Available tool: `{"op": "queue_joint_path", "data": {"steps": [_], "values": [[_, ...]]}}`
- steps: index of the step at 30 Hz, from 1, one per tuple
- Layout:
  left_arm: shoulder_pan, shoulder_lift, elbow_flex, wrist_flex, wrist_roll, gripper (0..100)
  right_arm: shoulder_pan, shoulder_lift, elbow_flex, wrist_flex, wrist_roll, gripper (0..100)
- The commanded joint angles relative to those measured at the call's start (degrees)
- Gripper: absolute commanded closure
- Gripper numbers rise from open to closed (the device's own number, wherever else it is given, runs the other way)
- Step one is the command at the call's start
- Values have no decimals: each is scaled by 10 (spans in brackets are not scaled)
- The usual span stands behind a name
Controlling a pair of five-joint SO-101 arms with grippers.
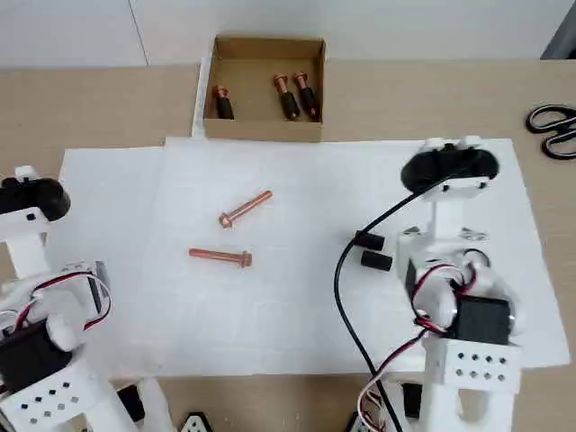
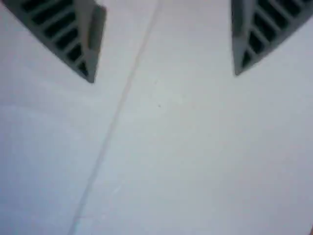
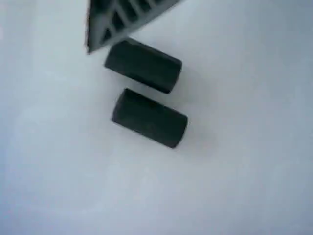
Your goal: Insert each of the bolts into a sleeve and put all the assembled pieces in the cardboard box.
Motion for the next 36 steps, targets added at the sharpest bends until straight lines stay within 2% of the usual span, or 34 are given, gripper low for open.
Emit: {"op": "queue_joint_path", "data": {"steps": [1,6,11,15,18,20,30,36], "values": [[-3,-5,-2,1,0,825,11,38,-4,-12,49,775],[-4,-5,-2,1,0,825,13,139,-57,1,71,775],[-5,-5,-2,1,0,825,10,259,-188,94,137,775],[-4,-5,-2,1,0,825,8,344,-285,171,219,775],[-3,-5,-1,1,0,825,-17,381,-315,221,333,773],[-3,-5,-1,1,0,825,-41,392,-315,241,383,773],[-3,-5,-1,1,0,825,-151,403,-258,239,396,773],[-3,-5,-1,0,0,825,-159,403,-203,211,410,773]]}}
